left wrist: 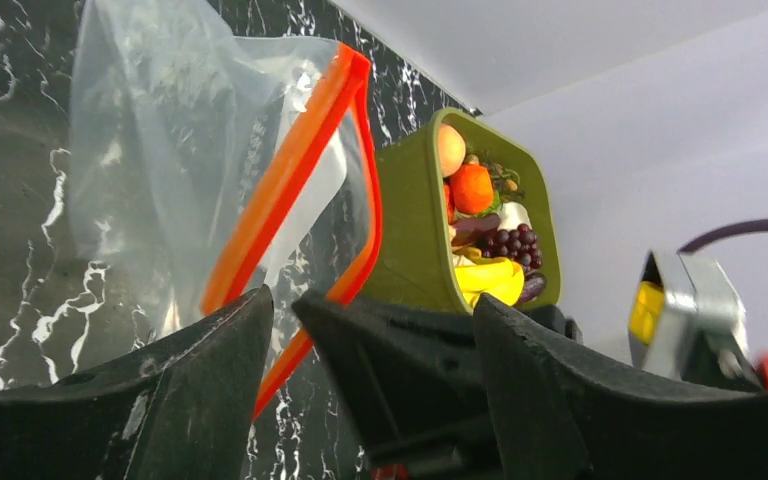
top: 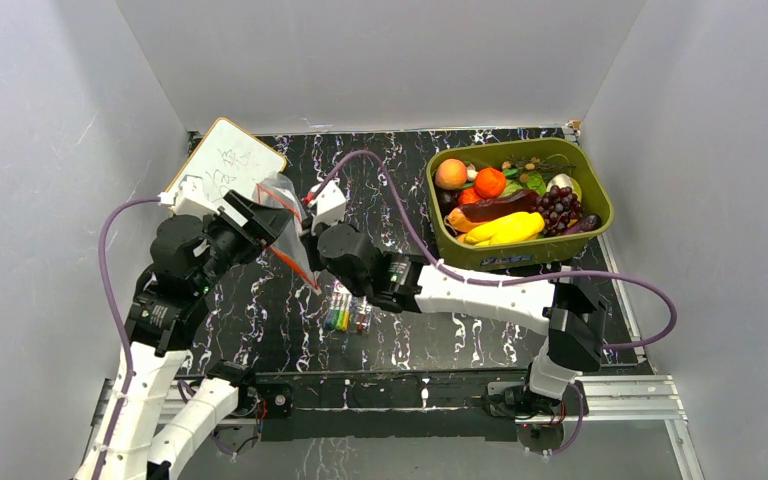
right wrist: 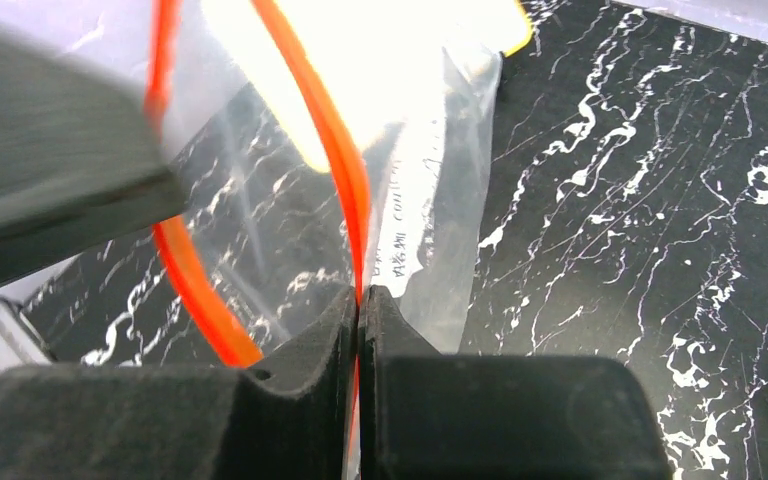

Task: Place the food in the zip-top bag and seal the zipper
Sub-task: Open the zipper of the food storage bag.

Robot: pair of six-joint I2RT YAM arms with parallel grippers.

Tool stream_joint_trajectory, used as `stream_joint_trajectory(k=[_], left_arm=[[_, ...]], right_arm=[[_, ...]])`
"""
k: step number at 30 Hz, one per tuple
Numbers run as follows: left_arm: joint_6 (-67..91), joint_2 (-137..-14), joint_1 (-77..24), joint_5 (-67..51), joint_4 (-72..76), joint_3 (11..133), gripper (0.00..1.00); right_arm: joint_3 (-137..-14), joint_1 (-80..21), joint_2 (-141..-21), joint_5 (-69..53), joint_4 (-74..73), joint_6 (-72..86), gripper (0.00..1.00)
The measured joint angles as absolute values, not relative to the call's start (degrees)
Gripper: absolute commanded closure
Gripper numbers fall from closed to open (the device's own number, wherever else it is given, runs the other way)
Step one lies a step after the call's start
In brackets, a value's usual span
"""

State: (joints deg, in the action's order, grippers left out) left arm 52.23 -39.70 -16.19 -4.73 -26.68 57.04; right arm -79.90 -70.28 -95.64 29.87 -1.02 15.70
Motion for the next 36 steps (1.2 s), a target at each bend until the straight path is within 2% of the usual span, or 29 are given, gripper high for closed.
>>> stream_joint_trajectory(k=[2,10,15,19,26,31,32,36], left_arm=[[49.5,-39.7,-16.2,-3.2,-28.4,59.3,0.23],[39.1,-39.2,-16.2,1.6,-31.4,58.7,0.23],[35.0,-40.6,-16.2,0.1,-29.0,55.0,0.26],[32.9,-42.2,-16.2,-1.6,-26.1,52.9,0.33],[30.0,-43.9,-16.2,-1.4,-21.4,51.0,0.59],[28.5,-45.7,-16.2,-1.3,-19.4,50.5,0.96],[27.5,-46.1,-16.2,-1.3,-19.3,50.5,1.00],[25.9,-46.3,-16.2,0.6,-19.5,50.7,1.00]], right_arm=[[-80.2,-68.7,-95.7,29.8,-0.4,18.1,1.00],[-80.1,-64.2,-95.7,28.7,2.8,25.0,1.00],[-80.1,-64.4,-95.7,27.2,4.1,27.6,1.00],[-79.7,-64.5,-95.7,26.5,5.0,29.4,1.00],[-78.5,-64.5,-95.7,25.2,5.7,31.6,1.00],[-77.8,-64.4,-95.7,24.7,5.8,32.2,1.00],[-77.8,-64.4,-95.7,24.8,5.6,32.3,1.00],[-77.2,-64.0,-95.2,27.3,3.8,32.8,1.00]])
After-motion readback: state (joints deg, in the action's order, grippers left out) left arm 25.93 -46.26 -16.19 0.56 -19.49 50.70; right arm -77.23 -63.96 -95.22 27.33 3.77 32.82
